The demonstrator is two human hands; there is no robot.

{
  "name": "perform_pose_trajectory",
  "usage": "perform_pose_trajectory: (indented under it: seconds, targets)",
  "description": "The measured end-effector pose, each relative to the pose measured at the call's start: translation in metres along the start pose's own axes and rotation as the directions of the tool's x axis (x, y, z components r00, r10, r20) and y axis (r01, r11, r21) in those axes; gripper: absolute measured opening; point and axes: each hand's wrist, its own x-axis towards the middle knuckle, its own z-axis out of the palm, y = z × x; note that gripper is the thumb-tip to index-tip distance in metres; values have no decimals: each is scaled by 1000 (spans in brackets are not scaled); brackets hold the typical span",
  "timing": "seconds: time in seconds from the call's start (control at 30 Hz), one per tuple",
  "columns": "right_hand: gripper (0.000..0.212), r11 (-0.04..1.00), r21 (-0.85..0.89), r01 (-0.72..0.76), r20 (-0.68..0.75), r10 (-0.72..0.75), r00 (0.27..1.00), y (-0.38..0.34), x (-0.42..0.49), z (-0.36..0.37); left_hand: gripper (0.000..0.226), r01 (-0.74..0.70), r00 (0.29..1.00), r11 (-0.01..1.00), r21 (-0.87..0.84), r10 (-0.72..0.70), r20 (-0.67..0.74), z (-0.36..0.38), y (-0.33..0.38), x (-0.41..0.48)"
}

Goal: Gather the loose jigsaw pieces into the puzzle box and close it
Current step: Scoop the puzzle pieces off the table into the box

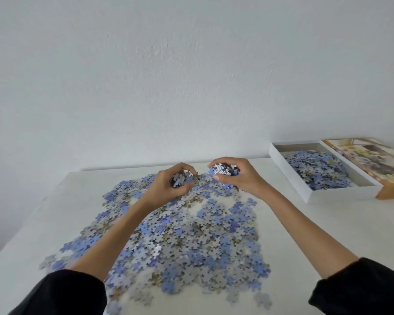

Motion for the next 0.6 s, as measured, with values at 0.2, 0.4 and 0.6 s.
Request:
perform_pose_trajectory:
  seconds: [0.2, 0.4, 0.6]
  targets:
    - [20, 1000, -16, 12, -32, -12, 999, 8, -8, -79, 18, -53, 998, 996, -71, 54, 19, 51, 42, 54]
    - [20, 997, -71, 35, -95, -42, 995, 25, -14, -165, 20, -71, 996, 984, -162, 80, 46, 109, 84, 113]
    - [22, 990, -136, 36, -128, -53, 990, 57, -22, -242, 21, -104, 989, 976, -194, 122, 83, 172, 114, 159]
